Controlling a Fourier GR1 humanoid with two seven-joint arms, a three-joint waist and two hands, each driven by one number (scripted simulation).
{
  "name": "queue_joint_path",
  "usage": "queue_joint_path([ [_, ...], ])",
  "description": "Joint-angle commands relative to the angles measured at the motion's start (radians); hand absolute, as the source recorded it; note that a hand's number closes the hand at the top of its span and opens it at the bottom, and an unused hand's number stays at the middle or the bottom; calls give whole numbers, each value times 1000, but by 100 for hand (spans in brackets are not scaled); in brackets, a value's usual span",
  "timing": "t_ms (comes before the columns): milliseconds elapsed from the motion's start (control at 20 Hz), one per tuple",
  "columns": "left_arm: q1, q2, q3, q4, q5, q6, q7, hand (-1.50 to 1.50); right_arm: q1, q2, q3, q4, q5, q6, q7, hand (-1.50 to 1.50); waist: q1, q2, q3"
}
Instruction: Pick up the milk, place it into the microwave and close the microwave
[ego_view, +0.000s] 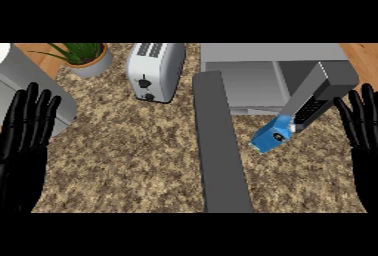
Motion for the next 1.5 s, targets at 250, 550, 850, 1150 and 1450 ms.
queue_joint_path([
  [250,14,-86,-137,16,-134,119,-100,-150,-125,126,-161,-6,-23,-271,185,-150,-2,49,-23],
  [550,225,-88,-254,-123,-35,299,-23,-150,-80,112,-74,-215,-7,-283,388,-150,4,44,-23],
  [850,442,-86,-353,-233,-39,268,-120,-150,-69,130,41,-182,125,-364,380,-150,8,45,-23],
  [1150,661,-60,-420,-225,-13,228,-312,-150,22,131,183,-127,241,-451,285,-150,14,44,-23],
  [1450,794,35,-286,-185,145,101,-510,-150,-9,131,151,-46,215,-450,233,-150,17,44,-23],
])
